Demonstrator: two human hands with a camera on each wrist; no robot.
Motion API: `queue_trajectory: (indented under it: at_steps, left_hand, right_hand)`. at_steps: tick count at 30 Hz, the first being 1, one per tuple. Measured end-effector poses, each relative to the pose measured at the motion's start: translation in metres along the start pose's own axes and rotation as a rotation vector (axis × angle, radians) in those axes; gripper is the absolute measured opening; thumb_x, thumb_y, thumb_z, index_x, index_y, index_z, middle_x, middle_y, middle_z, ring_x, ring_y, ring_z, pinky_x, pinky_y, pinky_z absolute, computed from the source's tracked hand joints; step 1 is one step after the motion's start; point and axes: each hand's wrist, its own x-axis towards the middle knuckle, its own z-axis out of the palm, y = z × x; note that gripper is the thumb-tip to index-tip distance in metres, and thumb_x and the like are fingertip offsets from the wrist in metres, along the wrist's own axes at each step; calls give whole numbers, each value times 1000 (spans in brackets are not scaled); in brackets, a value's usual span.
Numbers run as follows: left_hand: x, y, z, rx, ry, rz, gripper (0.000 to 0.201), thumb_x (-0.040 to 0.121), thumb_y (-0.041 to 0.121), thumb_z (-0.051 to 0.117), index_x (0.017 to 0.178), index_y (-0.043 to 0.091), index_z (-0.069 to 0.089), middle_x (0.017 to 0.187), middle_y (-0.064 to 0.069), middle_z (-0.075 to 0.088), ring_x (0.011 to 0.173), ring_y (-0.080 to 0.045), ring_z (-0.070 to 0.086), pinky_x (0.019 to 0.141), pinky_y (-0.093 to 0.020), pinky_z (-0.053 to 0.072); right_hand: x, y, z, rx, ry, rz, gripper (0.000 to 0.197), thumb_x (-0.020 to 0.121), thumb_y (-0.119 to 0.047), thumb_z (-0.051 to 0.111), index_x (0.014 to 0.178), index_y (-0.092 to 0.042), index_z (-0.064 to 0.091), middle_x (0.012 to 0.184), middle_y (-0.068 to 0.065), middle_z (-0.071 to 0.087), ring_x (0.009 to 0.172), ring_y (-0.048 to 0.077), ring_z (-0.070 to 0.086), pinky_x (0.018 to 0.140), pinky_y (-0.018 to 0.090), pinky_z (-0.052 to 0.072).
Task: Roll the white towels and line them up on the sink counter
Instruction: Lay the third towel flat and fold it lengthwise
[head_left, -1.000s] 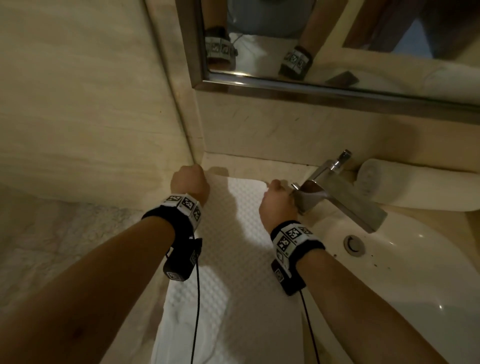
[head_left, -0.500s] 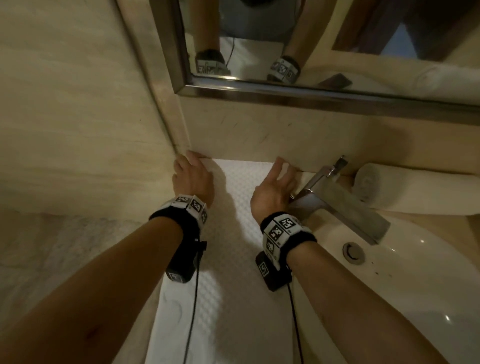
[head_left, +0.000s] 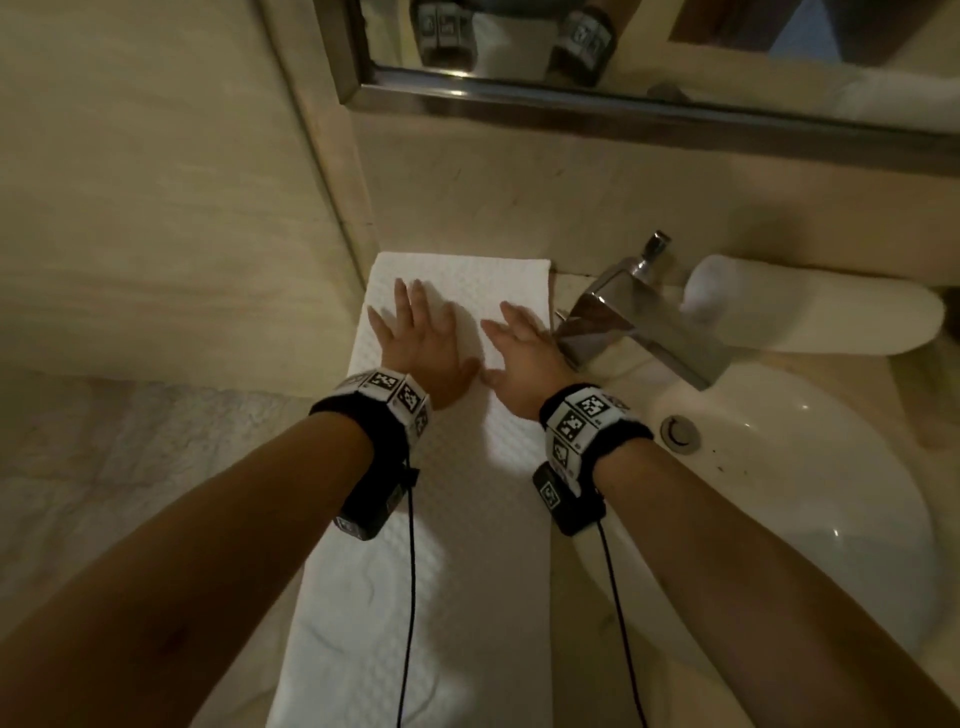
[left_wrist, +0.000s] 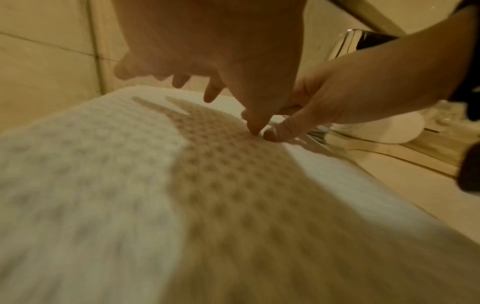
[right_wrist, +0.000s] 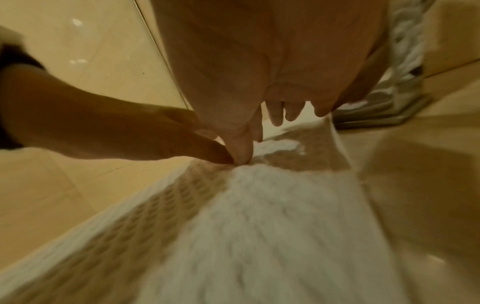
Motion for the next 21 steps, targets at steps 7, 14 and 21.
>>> queue_trajectory:
  at_steps: [7, 14, 21]
  left_hand:
    - [-98, 28, 27, -41, 123, 352, 61, 88, 42, 49, 142, 17, 36, 151, -8, 32, 139, -26, 28, 115, -43, 21]
    - [-99, 29, 37, -210, -162, 271, 77, 92, 36, 54, 154, 21, 10, 161, -1, -5, 148, -17, -5, 121, -38, 5]
    - [-86, 29, 12, -371, -217, 105, 73, 88, 19, 64, 150, 22, 26, 157, -1, 23, 142, -21, 28, 116, -33, 24]
  right_hand:
    - [-48, 13, 12, -41, 52, 33, 62, 93, -8, 54, 149, -14, 29, 161, 7, 8, 149, 24, 4, 121, 35, 14]
    - [-94, 9, 26, 14, -12, 17, 63, 94, -30, 56, 150, -18, 29, 161, 4, 15, 148, 21, 11, 120, 36, 15]
    - [-101, 6, 25, -202, -32, 66, 63, 91, -45, 51, 148, -35, 27, 160, -6, 15, 149, 22, -2, 114, 62, -7]
